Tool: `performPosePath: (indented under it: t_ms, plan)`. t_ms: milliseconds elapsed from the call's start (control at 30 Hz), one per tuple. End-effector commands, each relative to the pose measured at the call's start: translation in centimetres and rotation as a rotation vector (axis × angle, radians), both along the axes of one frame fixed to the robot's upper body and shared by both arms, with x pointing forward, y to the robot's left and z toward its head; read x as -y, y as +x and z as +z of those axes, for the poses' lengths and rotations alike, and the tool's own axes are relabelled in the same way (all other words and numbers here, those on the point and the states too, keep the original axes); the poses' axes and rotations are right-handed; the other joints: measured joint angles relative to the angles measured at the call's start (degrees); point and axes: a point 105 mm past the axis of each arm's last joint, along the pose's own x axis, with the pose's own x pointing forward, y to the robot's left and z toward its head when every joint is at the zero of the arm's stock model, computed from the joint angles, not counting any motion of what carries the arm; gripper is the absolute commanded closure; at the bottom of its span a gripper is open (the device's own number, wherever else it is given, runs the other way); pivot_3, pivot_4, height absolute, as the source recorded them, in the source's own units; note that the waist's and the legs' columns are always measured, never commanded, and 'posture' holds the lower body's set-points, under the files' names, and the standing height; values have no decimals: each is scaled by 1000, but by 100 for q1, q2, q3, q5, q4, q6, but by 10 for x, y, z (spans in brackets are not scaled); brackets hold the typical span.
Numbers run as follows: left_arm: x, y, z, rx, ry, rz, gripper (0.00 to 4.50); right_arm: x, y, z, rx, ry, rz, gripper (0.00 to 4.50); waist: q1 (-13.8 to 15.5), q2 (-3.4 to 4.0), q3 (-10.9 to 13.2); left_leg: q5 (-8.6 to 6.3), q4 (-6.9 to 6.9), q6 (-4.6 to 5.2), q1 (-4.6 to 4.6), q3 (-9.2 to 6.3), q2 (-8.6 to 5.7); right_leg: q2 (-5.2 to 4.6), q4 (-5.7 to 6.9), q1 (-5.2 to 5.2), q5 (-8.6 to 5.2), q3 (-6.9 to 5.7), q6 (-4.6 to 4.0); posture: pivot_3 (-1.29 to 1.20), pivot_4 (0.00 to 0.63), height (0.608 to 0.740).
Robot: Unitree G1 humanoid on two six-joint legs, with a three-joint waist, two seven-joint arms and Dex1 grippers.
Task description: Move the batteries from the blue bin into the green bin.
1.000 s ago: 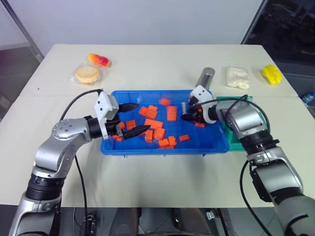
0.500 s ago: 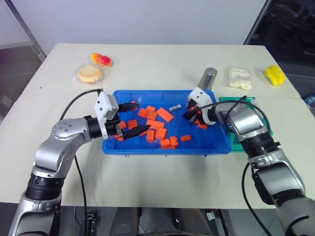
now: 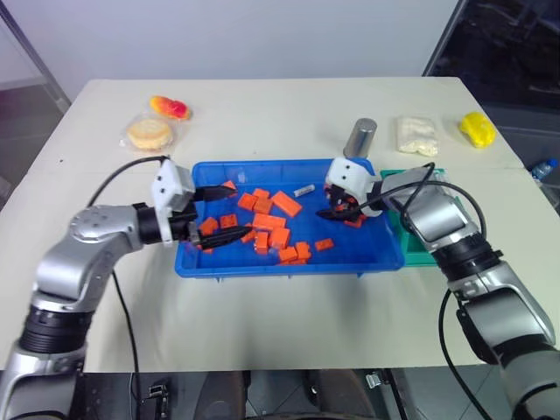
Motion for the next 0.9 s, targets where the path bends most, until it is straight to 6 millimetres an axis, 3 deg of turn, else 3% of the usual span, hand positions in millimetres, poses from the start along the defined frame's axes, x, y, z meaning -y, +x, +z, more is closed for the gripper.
performPosePath:
  t_ms: [33,333,567,733,833,900]
  plan:
    - [-7,-4,18,48,-16,-7,0,-9,12,21,64,13,39,1320,1,1,0,0,-2,0,1,0,1,0,1,-1,0,0,0,0,150,740]
    - [-15,1,22,92,-57,94,0,-25,31,16,31,3,85,1320,8,1,1,0,-4,0,-1,-1,1,-2,1,-1,0,-1,-1,0,150,740]
    - [-13,-2,19,95,-83,127,0,-34,26,-3,-78,-84,196,1320,-3,2,1,0,-5,-1,0,0,1,-4,2,-2,0,0,-1,0,150,740]
    - [-11,-4,18,100,-88,145,0,-31,29,-4,-107,-141,188,1320,-14,2,1,0,-5,-1,1,-1,1,-3,4,-2,0,-1,-1,0,150,740]
    - [-12,-6,18,101,-94,160,0,-32,31,-3,-99,-149,185,2208,-17,2,1,0,-5,-2,1,-1,1,-4,5,-2,0,-1,-1,0,150,740]
    - [-13,-7,17,101,-96,168,0,-33,31,-4,-96,-154,190,3212,-19,2,1,0,-5,-2,2,-1,0,-5,5,-1,1,-1,-1,0,150,740]
